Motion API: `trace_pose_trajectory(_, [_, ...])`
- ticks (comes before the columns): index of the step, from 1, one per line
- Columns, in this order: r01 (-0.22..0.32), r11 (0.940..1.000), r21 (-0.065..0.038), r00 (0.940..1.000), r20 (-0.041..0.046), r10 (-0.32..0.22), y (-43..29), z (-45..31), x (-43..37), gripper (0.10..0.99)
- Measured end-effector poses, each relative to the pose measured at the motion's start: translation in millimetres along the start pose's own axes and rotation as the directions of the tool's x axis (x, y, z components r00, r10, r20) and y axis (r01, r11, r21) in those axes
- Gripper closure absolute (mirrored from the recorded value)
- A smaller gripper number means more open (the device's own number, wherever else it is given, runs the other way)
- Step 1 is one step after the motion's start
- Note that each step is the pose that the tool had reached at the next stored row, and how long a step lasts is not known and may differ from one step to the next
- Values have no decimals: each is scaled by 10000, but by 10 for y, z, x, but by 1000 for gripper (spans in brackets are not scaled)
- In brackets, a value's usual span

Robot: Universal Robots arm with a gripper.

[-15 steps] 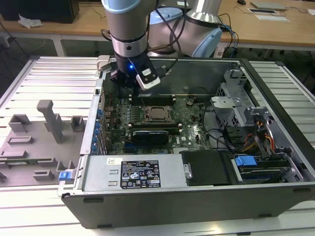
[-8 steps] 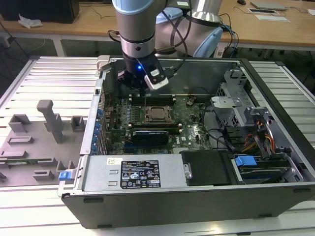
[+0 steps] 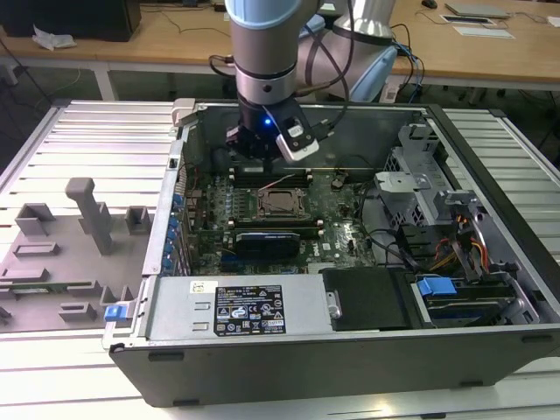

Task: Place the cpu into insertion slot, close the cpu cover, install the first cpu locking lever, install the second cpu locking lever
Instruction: 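Install the first cpu locking lever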

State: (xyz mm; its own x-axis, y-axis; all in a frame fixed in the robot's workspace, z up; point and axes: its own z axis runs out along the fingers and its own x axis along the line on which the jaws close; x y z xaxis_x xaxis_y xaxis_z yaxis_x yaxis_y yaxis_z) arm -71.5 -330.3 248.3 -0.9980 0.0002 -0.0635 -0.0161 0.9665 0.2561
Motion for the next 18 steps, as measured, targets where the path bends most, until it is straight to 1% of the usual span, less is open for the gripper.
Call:
trace_pose_trajectory(3, [0, 10000, 1, 10000, -1, 0, -5, 5, -69, 980])
trace_pose_trajectory(8, [0, 10000, 0, 10000, 2, 0, -5, 6, -78, 980])
trace_pose_trajectory(9, [53, 10000, 7, 9998, 197, -53, -5, 8, -74, 980])
trace_pose_trajectory(10, [108, 9999, 46, 9992, 397, -110, -5, 9, -69, 980])
trace_pose_trajectory(11, [172, 9998, 90, 9979, 630, -178, -6, 12, -63, 980])
trace_pose_trajectory(13, [224, 9997, 118, 9963, 827, -233, -7, 16, -59, 980])
trace_pose_trajectory(15, [282, 9995, 139, 9940, 1055, -295, -8, 19, -55, 980])
trace_pose_trajectory(16, [325, 9994, 156, 9919, 1221, -341, -9, 21, -52, 980])
trace_pose_trajectory(17, [356, 9992, 165, 9903, 1339, -375, -9, 24, -51, 980])
trace_pose_trajectory(18, [357, 9992, 164, 9903, 1340, -376, -9, 24, -51, 980])
